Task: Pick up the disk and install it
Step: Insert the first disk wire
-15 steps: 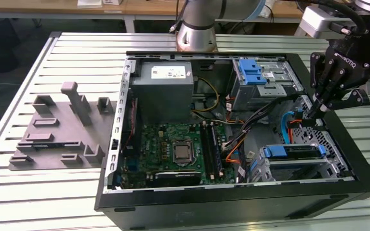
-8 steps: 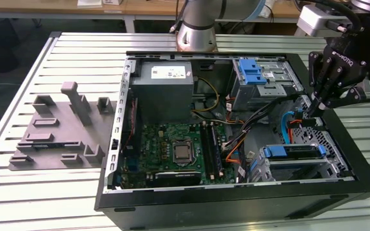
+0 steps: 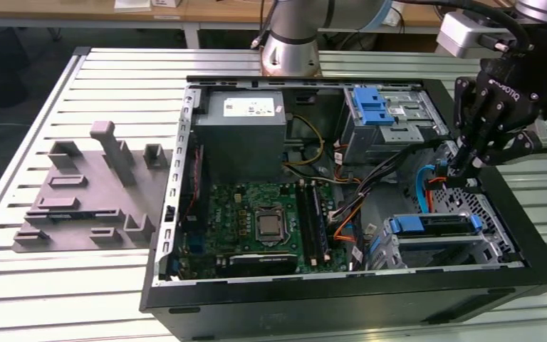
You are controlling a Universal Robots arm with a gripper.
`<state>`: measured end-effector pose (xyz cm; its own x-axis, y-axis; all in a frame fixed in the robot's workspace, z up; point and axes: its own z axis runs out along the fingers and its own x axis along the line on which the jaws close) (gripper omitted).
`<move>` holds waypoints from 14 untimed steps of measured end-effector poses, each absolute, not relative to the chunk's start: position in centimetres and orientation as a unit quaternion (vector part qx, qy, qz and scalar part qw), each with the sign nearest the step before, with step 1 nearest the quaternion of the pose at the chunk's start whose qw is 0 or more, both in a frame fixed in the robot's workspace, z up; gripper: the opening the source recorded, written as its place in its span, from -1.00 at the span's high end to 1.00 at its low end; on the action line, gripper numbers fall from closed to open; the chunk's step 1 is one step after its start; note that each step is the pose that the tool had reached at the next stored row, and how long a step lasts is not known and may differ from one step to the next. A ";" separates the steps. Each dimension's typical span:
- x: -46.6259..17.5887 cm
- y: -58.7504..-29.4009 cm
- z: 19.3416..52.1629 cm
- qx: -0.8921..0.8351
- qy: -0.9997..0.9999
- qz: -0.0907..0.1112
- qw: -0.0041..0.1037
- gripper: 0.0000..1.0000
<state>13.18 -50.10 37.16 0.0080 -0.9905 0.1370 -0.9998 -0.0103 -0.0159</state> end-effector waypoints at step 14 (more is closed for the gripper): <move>13.2 -49.7 35.7 0.709 -0.702 0.056 0.044 0.38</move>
<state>13.15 -49.74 35.70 0.0080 -0.9900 0.1408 -0.9998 -0.0103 -0.0159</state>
